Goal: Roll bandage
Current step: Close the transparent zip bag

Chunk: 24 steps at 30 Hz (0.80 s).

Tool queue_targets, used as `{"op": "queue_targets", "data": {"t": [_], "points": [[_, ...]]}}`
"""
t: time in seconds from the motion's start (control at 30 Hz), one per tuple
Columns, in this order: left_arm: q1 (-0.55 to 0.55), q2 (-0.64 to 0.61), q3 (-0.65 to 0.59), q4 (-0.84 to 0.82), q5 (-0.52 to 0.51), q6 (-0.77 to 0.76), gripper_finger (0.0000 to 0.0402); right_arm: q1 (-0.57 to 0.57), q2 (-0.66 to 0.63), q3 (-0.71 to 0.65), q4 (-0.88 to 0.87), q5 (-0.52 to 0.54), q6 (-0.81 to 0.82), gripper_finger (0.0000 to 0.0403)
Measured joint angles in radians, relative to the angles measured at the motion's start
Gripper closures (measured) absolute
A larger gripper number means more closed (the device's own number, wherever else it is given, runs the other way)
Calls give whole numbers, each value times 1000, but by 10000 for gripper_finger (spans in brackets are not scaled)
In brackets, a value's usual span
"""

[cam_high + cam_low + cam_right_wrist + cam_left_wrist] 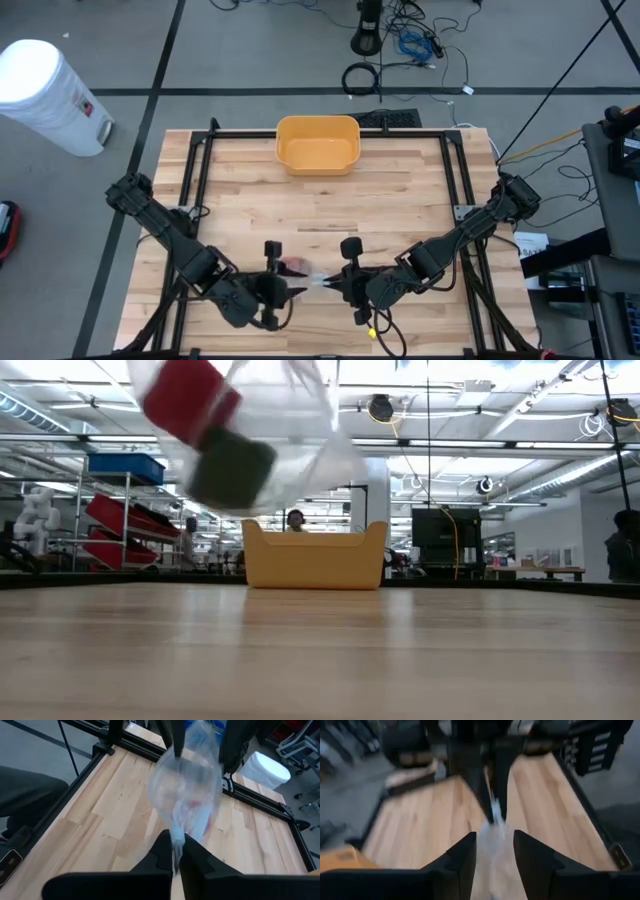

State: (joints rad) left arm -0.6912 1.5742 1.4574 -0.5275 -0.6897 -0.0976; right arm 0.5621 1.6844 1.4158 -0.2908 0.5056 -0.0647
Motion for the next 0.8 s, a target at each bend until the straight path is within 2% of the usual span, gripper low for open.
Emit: {"op": "queue_targets", "data": {"t": [0.17,0.47,0.63,0.8], "points": [[-5,34,0,142,-18,116,264,0,0,0,-1,1,1,400],[9,121,-1,191,-73,267,264,0,0,0,0,0,16,400],[14,121,-1,207,-153,257,264,0,-1,0,-4,0,27,400],[13,121,-1,151,-129,127,264,0,-1,0,-5,0,27,399]]}}
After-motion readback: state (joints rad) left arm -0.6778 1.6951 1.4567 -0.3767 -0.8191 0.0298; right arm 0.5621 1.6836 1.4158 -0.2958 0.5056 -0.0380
